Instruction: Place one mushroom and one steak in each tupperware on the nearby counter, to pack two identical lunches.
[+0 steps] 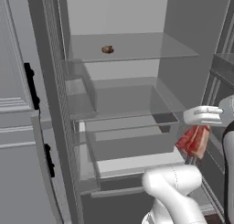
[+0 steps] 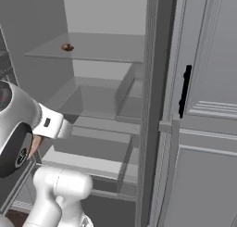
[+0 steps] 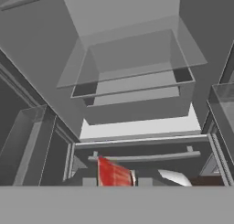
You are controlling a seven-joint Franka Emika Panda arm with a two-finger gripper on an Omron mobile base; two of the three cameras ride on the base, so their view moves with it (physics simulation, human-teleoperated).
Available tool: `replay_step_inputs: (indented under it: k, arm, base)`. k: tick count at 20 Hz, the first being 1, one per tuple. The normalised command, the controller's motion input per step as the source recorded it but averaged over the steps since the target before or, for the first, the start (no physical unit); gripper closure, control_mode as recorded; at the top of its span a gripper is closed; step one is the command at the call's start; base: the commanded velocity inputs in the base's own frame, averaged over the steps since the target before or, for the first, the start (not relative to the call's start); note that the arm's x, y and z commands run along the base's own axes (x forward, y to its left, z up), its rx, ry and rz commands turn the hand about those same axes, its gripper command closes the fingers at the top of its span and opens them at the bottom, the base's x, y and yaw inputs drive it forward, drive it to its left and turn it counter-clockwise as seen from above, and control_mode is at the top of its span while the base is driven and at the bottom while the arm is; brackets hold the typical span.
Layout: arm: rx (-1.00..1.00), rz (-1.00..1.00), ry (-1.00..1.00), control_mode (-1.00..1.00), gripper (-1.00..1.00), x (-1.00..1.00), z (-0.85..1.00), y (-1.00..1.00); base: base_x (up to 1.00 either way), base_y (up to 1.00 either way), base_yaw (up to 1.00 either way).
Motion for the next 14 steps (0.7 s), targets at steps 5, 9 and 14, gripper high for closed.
replay_step_inputs:
  k: [5, 9, 14]
  arm:
    - [0.00, 0.00, 0.00, 1.00, 1.00, 0.00, 0.00, 0.00]
    - [0.00, 0.00, 0.00, 1.00, 1.00, 0.00, 0.00, 0.00]
    - [0.00, 0.00, 0.00, 1.00, 1.00, 0.00, 0.00, 0.00]
  base:
    - [-1.00, 0.71, 0.00]
    - [-1.00, 0.83, 0.01]
    - [-0.96, 0.82, 0.18]
